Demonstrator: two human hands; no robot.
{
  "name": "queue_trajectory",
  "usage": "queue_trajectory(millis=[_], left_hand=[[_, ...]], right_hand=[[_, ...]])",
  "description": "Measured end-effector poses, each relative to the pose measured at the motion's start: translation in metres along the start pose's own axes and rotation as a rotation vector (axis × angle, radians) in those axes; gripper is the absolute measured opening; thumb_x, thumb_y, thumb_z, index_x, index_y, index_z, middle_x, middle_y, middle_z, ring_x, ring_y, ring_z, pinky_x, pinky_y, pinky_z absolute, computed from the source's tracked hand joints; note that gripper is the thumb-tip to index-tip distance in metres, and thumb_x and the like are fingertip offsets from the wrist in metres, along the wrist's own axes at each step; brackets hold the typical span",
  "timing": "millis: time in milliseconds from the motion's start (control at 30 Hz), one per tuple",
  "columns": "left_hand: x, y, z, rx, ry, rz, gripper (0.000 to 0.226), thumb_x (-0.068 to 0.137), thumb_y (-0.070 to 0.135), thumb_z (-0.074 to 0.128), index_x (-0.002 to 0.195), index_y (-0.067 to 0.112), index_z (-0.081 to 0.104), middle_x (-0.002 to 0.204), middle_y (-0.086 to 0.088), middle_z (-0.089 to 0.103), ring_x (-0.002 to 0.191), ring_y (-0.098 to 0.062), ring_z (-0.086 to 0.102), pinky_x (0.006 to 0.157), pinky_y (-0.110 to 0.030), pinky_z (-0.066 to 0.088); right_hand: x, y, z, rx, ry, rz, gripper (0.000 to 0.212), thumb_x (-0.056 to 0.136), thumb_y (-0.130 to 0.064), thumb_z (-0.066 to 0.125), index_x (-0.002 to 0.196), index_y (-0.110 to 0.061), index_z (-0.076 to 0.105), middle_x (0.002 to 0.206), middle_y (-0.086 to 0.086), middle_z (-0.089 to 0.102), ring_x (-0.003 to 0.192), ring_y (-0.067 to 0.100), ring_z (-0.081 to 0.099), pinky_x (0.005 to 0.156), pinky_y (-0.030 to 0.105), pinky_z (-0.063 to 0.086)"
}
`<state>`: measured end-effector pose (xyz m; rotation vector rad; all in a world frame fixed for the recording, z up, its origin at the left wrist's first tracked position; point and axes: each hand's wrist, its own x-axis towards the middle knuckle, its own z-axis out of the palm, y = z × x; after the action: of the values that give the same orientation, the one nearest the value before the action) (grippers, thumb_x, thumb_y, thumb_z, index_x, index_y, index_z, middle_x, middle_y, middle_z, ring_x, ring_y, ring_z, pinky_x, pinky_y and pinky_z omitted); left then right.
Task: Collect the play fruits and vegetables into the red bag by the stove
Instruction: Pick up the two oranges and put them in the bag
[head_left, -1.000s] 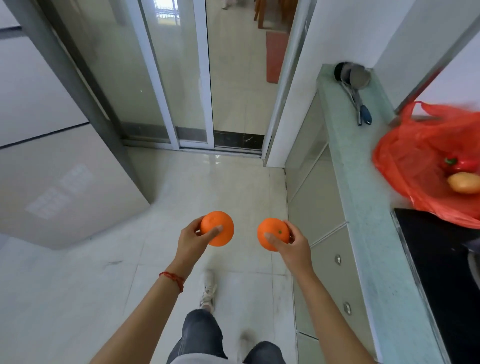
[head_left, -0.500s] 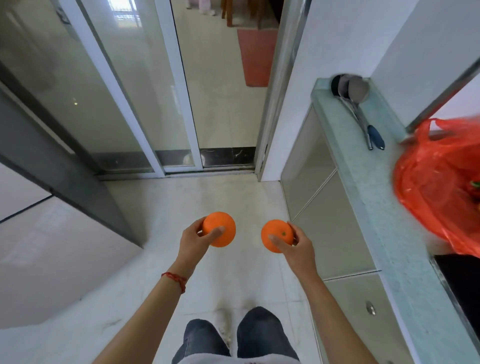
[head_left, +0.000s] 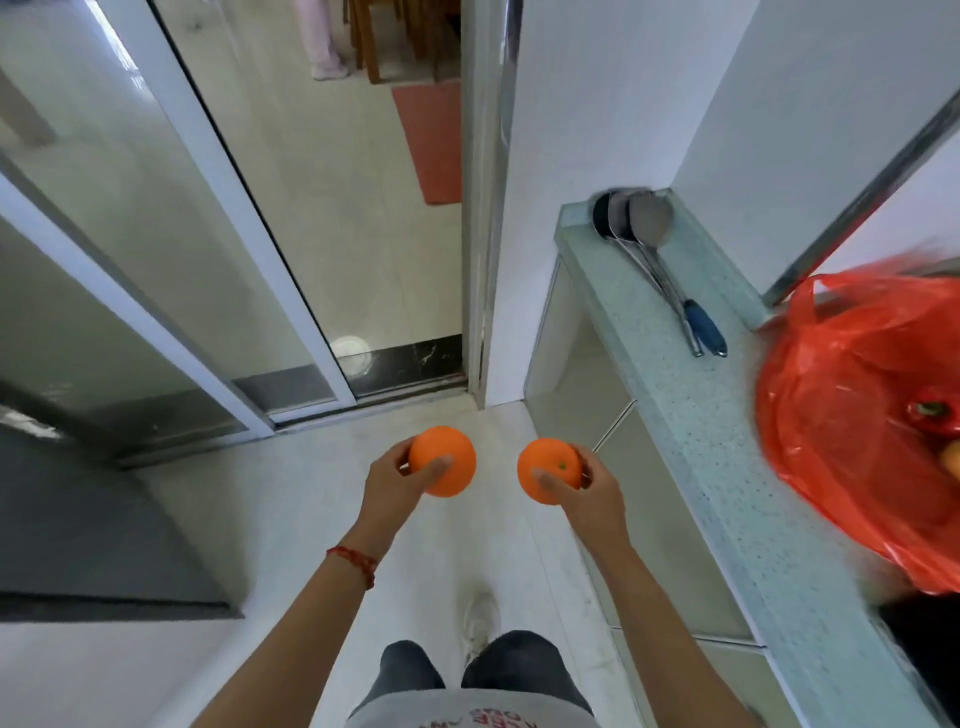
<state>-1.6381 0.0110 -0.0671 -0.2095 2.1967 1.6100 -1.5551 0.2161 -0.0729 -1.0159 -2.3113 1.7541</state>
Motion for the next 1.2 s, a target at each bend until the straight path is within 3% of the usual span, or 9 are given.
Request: queue_trajectory(millis=[267,367,600,733,867,933,1067,1200], left_hand=[[0.056,0.051,0.058,0.116,-0.166,0.046,0.054,0.078,0.027,0.069,0.126,0.014,0.048,0.117,-0.006,0.052,0.105,-0.026,0.050,0.093,-0.049,0.048],[0.078,0.070,0.092,0.175,-0.287,0.087,0.053,0.076,0.025,0.072,0.124,0.013,0.051,0.115,-0.008,0.055,0.101,-0.027,0.052,0.088,-0.046,0.050],[0.114,0.107,0.162,0.323,-0.602,0.214,0.050,0.075,0.029,0.074,0.118,0.011,0.056,0.105,-0.006,0.059,0.090,-0.020,0.055,0.065,-0.022,0.040],[0.119,0.121,0.198,0.388,-0.774,0.235,0.066,0.062,0.042,0.071,0.119,0.012,0.056,0.105,-0.005,0.060,0.092,-0.019,0.056,0.067,-0.022,0.044],[0.109,0.128,0.232,0.433,-0.948,0.246,0.072,0.058,0.044,0.067,0.121,0.011,0.054,0.112,-0.010,0.060,0.103,-0.027,0.058,0.091,-0.047,0.049],[0.103,0.131,0.249,0.458,-0.994,0.270,0.070,0.058,0.044,0.067,0.119,0.012,0.056,0.109,-0.009,0.061,0.099,-0.025,0.059,0.087,-0.044,0.050],[0.093,0.135,0.281,0.500,-1.065,0.348,0.054,0.067,0.041,0.073,0.113,0.015,0.060,0.101,-0.004,0.063,0.088,-0.016,0.058,0.065,-0.019,0.042],[0.084,0.140,0.310,0.472,-1.116,0.345,0.054,0.064,0.042,0.071,0.110,0.015,0.061,0.100,-0.005,0.063,0.092,-0.021,0.060,0.075,-0.031,0.046]], right_hand=[[0.042,-0.007,-0.035,0.064,0.172,0.078,0.060,0.069,-0.030,0.077,0.123,-0.019,0.052,0.112,-0.002,0.057,0.100,0.016,0.053,0.082,0.028,0.040],[0.047,-0.001,-0.055,0.106,0.328,0.131,0.056,0.069,-0.029,0.077,0.119,-0.019,0.055,0.110,-0.003,0.058,0.099,0.016,0.054,0.081,0.027,0.039],[0.039,0.010,-0.086,0.224,0.645,0.279,0.062,0.070,-0.025,0.077,0.126,-0.015,0.052,0.120,0.004,0.057,0.099,0.014,0.049,0.082,0.028,0.038],[0.027,0.015,-0.097,0.284,0.799,0.337,0.063,0.072,-0.025,0.076,0.128,-0.014,0.050,0.119,0.003,0.055,0.100,0.016,0.048,0.083,0.029,0.038],[0.006,0.022,-0.105,0.312,0.964,0.399,0.062,0.072,-0.027,0.075,0.128,-0.017,0.049,0.111,-0.003,0.052,0.099,0.013,0.048,0.082,0.028,0.038],[-0.002,0.026,-0.109,0.341,1.018,0.419,0.064,0.072,-0.028,0.075,0.129,-0.018,0.048,0.111,-0.004,0.051,0.101,0.013,0.049,0.083,0.029,0.039],[-0.013,0.033,-0.123,0.375,1.107,0.450,0.064,0.072,-0.029,0.075,0.129,-0.018,0.048,0.112,-0.004,0.053,0.103,0.015,0.050,0.086,0.030,0.041],[-0.011,0.040,-0.147,0.393,1.148,0.439,0.064,0.071,-0.031,0.075,0.128,-0.017,0.049,0.113,-0.003,0.054,0.101,0.014,0.052,0.081,0.029,0.040]])
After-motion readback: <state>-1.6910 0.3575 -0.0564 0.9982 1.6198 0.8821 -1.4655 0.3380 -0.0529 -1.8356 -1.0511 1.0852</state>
